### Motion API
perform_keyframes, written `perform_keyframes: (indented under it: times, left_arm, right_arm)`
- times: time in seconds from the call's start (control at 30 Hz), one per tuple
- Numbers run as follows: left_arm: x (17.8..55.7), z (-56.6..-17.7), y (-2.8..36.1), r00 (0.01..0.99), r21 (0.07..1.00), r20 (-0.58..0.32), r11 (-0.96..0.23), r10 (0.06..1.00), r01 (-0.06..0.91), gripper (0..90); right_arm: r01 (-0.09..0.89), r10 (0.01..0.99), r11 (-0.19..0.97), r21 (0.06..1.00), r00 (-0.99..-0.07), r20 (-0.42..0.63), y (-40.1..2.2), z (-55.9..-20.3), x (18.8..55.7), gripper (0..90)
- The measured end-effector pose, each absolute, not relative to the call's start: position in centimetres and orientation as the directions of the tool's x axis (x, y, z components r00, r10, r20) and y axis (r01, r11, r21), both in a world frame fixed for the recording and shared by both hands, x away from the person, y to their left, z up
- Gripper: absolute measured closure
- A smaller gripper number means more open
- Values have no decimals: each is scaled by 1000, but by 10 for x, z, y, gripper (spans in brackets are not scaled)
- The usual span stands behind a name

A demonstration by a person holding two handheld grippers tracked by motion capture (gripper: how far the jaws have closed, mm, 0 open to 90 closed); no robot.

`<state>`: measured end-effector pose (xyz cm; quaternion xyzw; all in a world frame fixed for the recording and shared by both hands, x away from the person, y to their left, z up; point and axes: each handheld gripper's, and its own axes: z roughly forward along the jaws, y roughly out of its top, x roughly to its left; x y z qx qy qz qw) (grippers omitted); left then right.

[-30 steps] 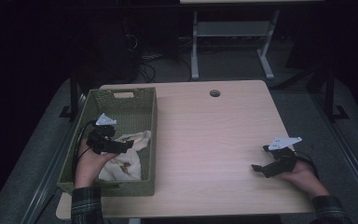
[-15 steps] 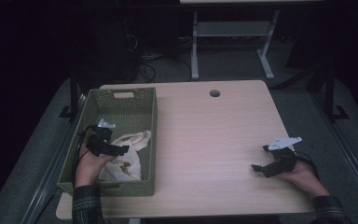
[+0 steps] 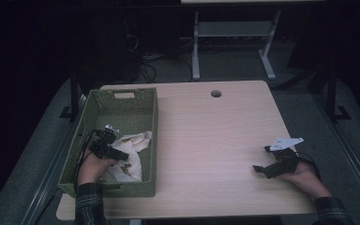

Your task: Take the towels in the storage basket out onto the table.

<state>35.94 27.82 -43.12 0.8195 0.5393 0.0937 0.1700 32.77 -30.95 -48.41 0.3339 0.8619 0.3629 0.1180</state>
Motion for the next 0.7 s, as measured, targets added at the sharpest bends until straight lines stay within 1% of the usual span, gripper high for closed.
perform_keyframes:
  times: [0.1, 0.13, 0.27, 0.33, 0.4, 0.47, 0.57, 0.67, 0.7]
  left_arm:
    - [360, -435, 278, 395, 364, -49, -352, 918, 863, 127]
    - [361, -438, 277, 398, 339, -49, -360, 916, 869, 126]
    - [361, -439, 275, 397, 334, -45, -361, 917, 871, 125]
    - [361, -438, 275, 403, 331, -47, -366, 914, 870, 142]
    - [360, -435, 275, 410, 340, -51, -370, 911, 865, 221]
    - [358, -432, 275, 408, 353, -67, -361, 910, 863, 386]
    - [357, -429, 277, 415, 353, -85, -362, 906, 863, 549]
    - [356, -425, 276, 428, 367, -81, -372, 900, 853, 662]
    - [355, -423, 276, 425, 382, -89, -363, 901, 850, 681]
  right_arm:
    - [490, 661, 514, 704, -749, 39, -310, -484, 328, 22]
    - [490, 661, 514, 704, -749, 39, -310, -484, 328, 22]
    - [490, 661, 514, 704, -749, 39, -310, -484, 328, 22]
    - [489, 661, 514, 704, -750, 38, -310, -484, 328, 22]
    - [489, 661, 514, 705, -750, 38, -310, -484, 328, 22]
    - [489, 661, 514, 704, -749, 38, -310, -484, 328, 22]
    - [489, 661, 514, 705, -749, 38, -310, -484, 328, 22]
    - [490, 661, 514, 705, -749, 39, -310, -484, 328, 22]
    - [490, 661, 514, 705, -749, 39, -310, -484, 328, 22]
